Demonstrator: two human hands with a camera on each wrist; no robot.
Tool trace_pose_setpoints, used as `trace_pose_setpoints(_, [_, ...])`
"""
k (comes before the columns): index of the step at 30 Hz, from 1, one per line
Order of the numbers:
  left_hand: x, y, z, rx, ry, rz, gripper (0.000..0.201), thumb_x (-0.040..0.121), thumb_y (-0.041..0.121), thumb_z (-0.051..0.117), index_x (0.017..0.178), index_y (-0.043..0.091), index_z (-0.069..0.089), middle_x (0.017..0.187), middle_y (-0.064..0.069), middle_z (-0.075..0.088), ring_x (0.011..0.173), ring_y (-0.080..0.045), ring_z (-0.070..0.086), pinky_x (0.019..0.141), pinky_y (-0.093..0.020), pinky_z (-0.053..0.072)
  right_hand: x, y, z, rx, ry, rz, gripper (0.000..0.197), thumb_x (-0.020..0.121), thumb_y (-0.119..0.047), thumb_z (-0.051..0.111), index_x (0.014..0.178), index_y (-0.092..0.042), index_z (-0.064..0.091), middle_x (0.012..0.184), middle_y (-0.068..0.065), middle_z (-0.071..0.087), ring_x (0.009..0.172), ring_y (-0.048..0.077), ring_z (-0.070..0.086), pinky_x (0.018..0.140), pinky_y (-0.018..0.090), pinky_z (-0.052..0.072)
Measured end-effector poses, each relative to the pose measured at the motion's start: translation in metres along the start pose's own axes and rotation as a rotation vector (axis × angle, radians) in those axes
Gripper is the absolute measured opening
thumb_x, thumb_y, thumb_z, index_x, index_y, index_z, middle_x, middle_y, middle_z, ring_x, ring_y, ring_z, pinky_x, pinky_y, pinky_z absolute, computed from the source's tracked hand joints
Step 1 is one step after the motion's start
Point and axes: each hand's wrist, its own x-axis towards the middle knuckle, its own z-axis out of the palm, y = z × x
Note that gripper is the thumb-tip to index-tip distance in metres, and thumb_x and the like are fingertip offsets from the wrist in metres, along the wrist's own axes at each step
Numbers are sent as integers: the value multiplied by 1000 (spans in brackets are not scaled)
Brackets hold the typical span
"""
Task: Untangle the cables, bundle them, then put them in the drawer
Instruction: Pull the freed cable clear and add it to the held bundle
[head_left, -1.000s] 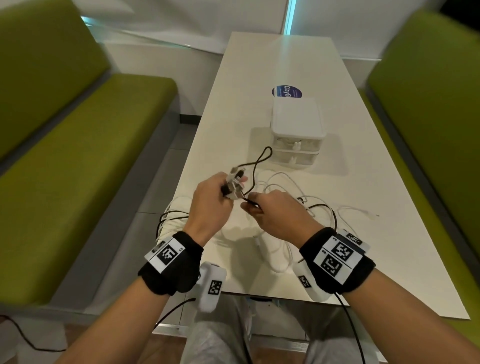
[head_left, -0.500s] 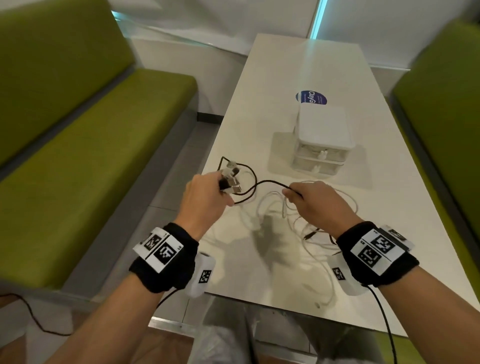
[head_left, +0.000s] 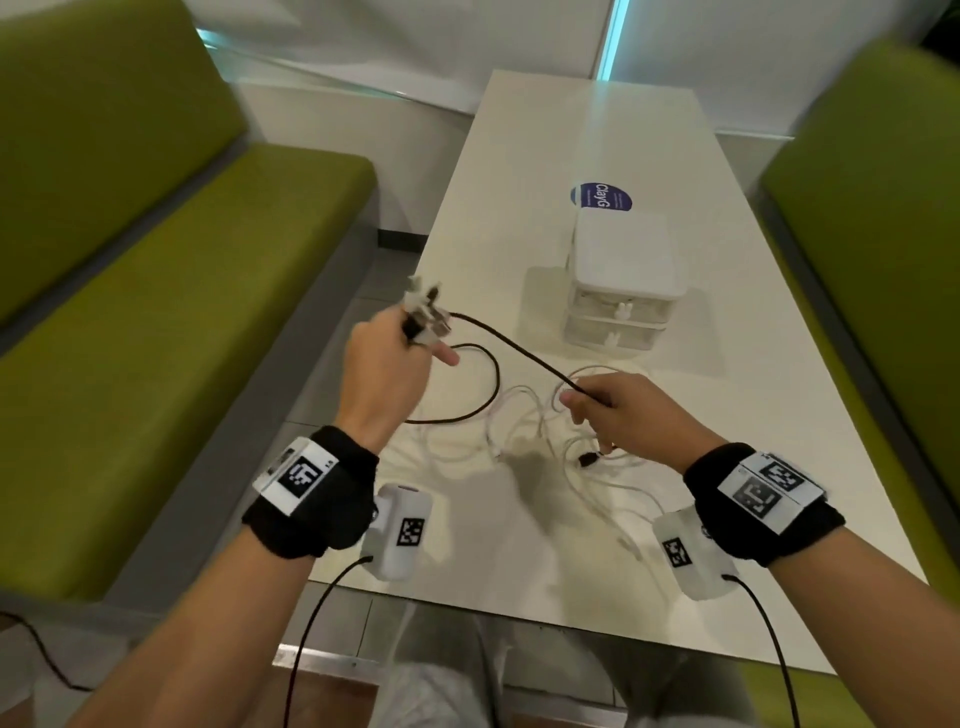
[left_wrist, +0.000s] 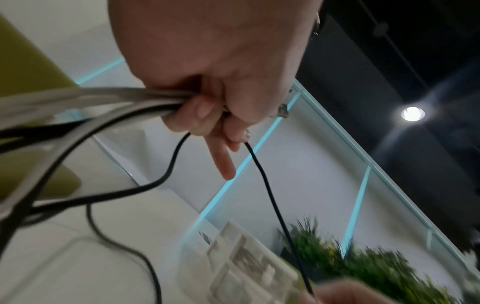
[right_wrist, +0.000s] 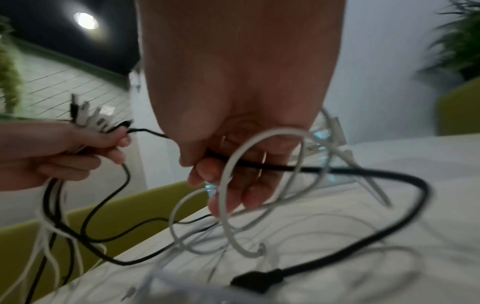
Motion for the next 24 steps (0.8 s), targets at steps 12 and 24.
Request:
trace_pose_setpoints(12, [24,-24,-25,290,191,-70,31,89,5,51,101,23,73,98,-3,74,85,-25,66,73,-38,54,-1,7,-17,-270,15,61,44,97,-50,47,67,-24,64,50,-12,53,50,6,49,55,23,33])
trace_pose_setpoints(24, [-24,6,49,370,-372,212,24,82,5,54,89,24,68,84,2,72,87,-26,65,77,-39,51,-8,-18,-4,-97,50,-181,37,98,-38,53,67,-21,64,57,-23,53,58,1,51,55,16,34])
